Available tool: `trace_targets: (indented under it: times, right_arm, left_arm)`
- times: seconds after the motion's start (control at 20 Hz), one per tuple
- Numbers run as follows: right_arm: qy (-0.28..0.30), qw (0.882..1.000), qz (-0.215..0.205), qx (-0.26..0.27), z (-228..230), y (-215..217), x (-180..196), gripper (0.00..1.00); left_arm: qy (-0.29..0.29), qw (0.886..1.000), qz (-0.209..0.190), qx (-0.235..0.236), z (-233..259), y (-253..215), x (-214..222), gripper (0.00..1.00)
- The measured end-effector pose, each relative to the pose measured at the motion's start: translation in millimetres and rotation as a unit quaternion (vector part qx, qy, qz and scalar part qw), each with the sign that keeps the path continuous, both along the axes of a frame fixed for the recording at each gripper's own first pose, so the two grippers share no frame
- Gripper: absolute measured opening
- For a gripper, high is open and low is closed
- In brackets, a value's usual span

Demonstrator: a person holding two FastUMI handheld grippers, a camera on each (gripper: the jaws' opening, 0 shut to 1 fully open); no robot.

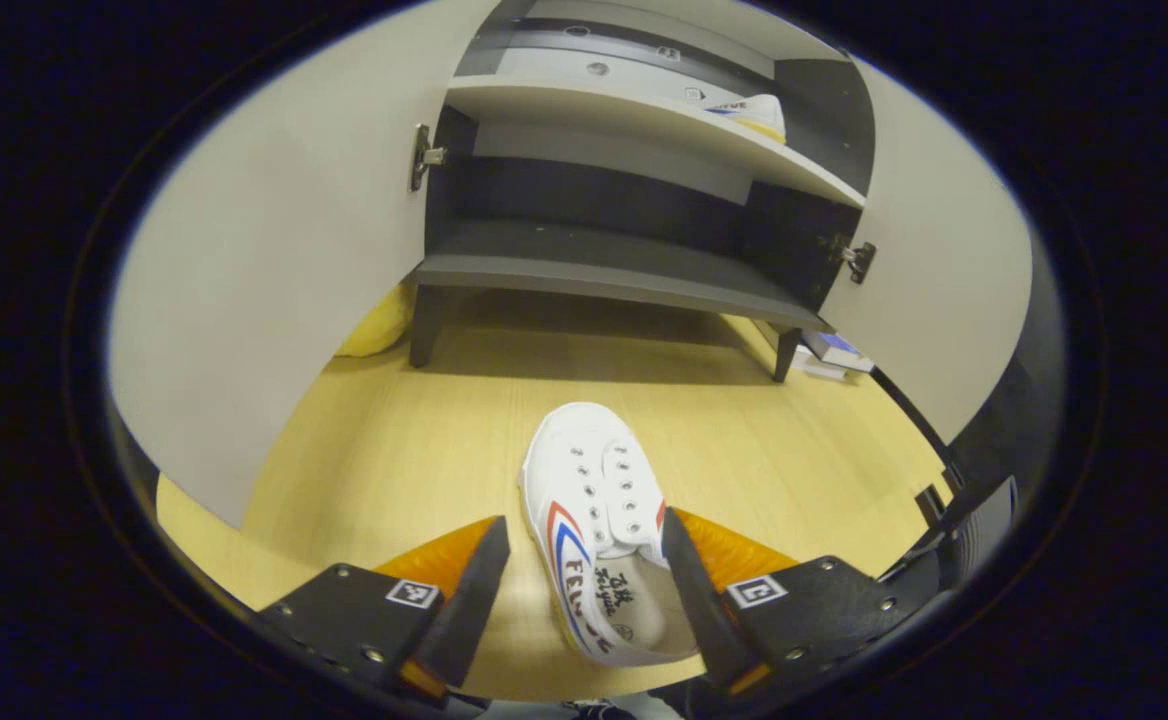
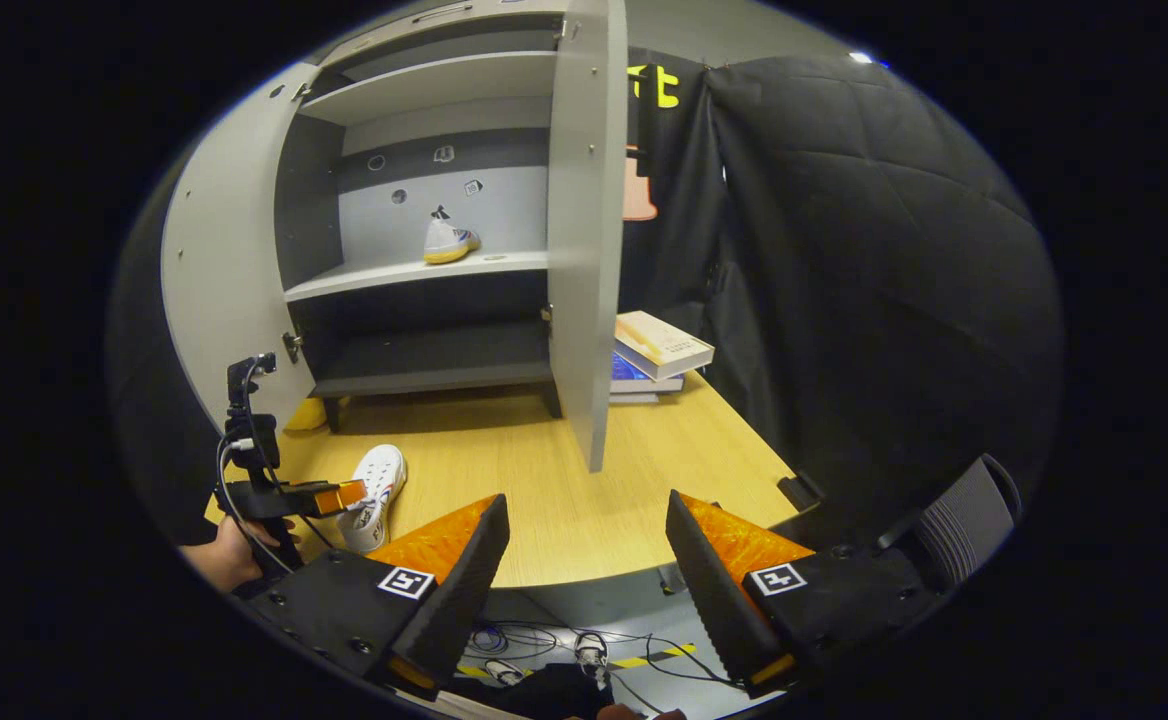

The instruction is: Grab one shoe with the right hand and put it into the shoe cabinet, grab the other shoe with the left hand and put it into the shoe cabinet; then close the right door with the right hand and the left door with the left hand.

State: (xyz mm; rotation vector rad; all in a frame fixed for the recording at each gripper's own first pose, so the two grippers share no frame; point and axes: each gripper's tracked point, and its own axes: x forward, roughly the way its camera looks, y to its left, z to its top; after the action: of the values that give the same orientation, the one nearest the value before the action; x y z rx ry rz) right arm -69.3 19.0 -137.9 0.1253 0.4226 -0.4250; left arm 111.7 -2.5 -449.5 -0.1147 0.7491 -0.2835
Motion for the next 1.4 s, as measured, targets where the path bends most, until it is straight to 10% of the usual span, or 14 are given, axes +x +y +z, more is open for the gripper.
trace_targets:
  times: [0.3, 0.85, 1.15, 1.4]
  right_arm:
    - [0.01, 0.997, -0.075, -0.012, 3, -58, -35, 1.0]
    - [-0.017, 0.99, -0.138, -0.003, 6, -149, -35, 1.0]
    - [-0.058, 0.988, -0.14, 0.004, 18, -181, -11, 1.0]
    - [-0.086, 0.986, -0.137, 0.03, 16, -195, 14, 1.0]
  left_arm:
    - [0.054, 0.998, 0.017, -0.011, -26, -5, 12, 0.5]
    - [0.187, 0.98, 0.063, -0.024, -51, -1, 6, 0.54]
    - [0.188, 0.98, 0.069, 0.004, -50, 1, 5, 0.18]
    - [0.164, 0.981, 0.099, 0.028, -39, 5, 7, 0.07]
